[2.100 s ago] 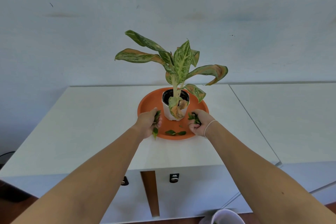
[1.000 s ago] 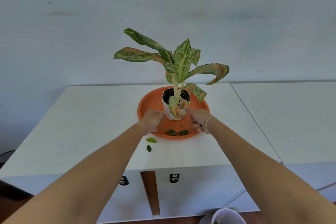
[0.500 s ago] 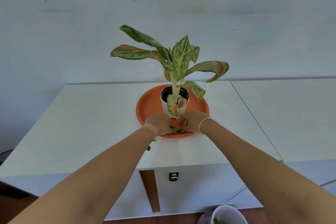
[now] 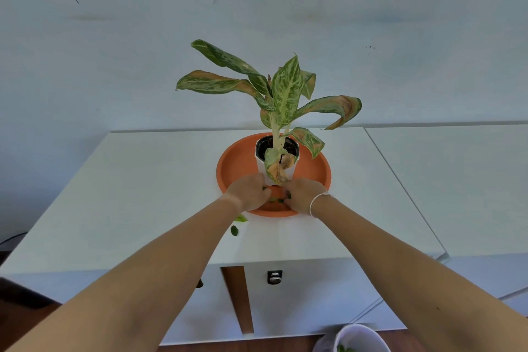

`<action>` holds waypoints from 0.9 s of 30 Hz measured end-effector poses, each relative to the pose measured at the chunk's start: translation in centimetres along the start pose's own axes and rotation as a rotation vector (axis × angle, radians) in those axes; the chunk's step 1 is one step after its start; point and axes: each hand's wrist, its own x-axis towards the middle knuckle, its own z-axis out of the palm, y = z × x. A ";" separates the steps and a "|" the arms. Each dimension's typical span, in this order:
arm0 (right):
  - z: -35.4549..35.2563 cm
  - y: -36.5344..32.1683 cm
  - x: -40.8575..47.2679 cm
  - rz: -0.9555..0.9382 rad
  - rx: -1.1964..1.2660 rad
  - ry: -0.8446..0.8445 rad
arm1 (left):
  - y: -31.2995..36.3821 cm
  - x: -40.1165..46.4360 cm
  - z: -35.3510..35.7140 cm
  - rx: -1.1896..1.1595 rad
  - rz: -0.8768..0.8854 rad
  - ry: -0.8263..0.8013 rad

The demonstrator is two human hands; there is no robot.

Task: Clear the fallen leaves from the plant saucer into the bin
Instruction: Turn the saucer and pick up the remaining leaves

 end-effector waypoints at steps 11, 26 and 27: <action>-0.9 -0.3 0.3 0.091 0.382 -0.071 | -2.1 -2.7 -1.5 -0.406 -0.110 0.242; 0.5 -2.0 1.0 -0.048 0.288 -0.026 | -6.1 -6.3 0.5 -0.326 -0.122 0.227; 0.6 -2.0 1.1 -0.045 0.285 -0.016 | -6.3 -6.5 0.8 -0.285 -0.115 0.213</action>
